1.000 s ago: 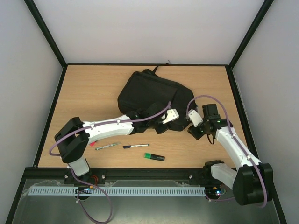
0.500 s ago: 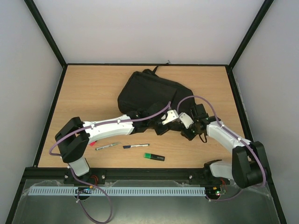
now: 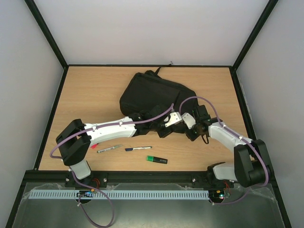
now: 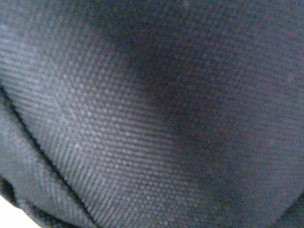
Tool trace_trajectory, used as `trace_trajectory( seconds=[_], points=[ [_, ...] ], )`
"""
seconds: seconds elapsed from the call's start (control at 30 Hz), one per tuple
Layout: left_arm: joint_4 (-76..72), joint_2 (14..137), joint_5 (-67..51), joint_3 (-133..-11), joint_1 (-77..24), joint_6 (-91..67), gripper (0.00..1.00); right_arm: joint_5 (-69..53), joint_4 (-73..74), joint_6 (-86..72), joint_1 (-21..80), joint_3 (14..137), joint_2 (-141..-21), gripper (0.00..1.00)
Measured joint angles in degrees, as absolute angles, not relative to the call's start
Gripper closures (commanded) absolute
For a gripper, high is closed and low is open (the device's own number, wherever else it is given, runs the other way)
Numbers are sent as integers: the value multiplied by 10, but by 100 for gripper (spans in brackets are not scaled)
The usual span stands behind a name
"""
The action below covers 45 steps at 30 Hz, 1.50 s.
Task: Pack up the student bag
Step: Zip the student bag at the center of the board.
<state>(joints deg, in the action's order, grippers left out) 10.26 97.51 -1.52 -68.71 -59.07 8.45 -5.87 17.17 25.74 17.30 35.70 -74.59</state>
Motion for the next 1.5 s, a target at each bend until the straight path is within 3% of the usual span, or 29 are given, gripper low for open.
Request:
trace_trajectory(
  seconds=[0.23,0.3,0.4,0.93,1.0,1.03,1.1,1.17,1.3,1.5],
  points=[
    [103,975,-16,-687,-591,85,43,-55,160,255,173,357,-756,82],
    [103,975,-16,-687,-591,85,43,-55,154,255,173,357,-762,85],
    [103,975,-16,-687,-591,85,44,-52,142,256,173,357,-770,99],
    [103,975,-17,-687,-591,90,44,-33,208,306,173,391,-709,99],
    [103,975,-17,-687,-591,90,44,-27,217,312,173,392,-701,96],
    [103,975,-17,-687,-591,90,44,-25,221,315,172,391,-700,90],
    [103,975,-17,-687,-592,90,44,-27,219,316,169,383,-696,70],
    [102,975,-17,-687,-594,90,44,-39,210,312,165,365,-687,62],
    [102,975,-17,-687,-596,90,44,-64,170,302,159,325,-663,59],
    [102,975,-17,-685,-597,90,44,-91,109,296,155,307,-667,61]
  ],
)
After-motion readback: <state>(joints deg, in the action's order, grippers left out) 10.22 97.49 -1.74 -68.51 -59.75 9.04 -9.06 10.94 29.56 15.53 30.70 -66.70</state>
